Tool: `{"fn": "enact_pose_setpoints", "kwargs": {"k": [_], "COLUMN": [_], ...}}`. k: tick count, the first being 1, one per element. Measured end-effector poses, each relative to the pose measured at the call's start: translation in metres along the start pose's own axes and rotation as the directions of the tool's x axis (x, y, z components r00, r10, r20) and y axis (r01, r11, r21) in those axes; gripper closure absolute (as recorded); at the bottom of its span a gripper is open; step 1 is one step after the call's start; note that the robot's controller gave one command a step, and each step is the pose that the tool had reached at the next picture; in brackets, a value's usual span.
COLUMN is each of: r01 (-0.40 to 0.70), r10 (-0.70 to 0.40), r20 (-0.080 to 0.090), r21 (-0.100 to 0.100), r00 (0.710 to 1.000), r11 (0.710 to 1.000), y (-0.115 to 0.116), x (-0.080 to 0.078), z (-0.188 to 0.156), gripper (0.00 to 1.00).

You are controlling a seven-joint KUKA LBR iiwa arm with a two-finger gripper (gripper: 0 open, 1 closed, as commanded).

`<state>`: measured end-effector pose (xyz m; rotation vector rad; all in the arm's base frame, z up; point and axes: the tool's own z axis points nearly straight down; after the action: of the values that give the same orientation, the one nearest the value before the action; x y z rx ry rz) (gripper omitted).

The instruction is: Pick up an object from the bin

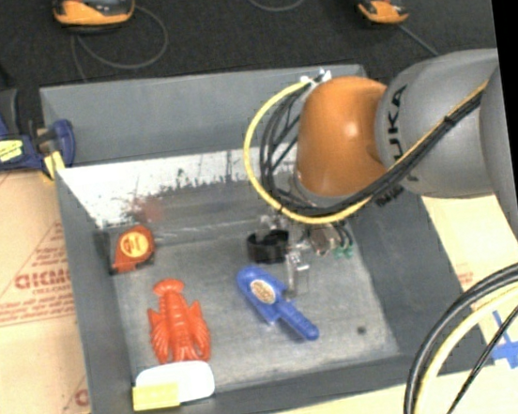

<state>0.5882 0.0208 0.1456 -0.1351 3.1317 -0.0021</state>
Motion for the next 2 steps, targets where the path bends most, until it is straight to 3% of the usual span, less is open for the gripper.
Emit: {"fn": "enact_pose_setpoints", "kwargs": {"k": [1,2], "r01": [0.086,0.356], "r10": [-0.086,-0.356], "r20": [-0.002,0.007], "r21": [-0.001,-0.003], "r00": [0.996,0.934], "r11": [0.996,0.934], "y": [0.014,-0.004], "x": [0.020,-0.027], "z": [0.054,0.066], "gripper": [0.00,1.00]}}
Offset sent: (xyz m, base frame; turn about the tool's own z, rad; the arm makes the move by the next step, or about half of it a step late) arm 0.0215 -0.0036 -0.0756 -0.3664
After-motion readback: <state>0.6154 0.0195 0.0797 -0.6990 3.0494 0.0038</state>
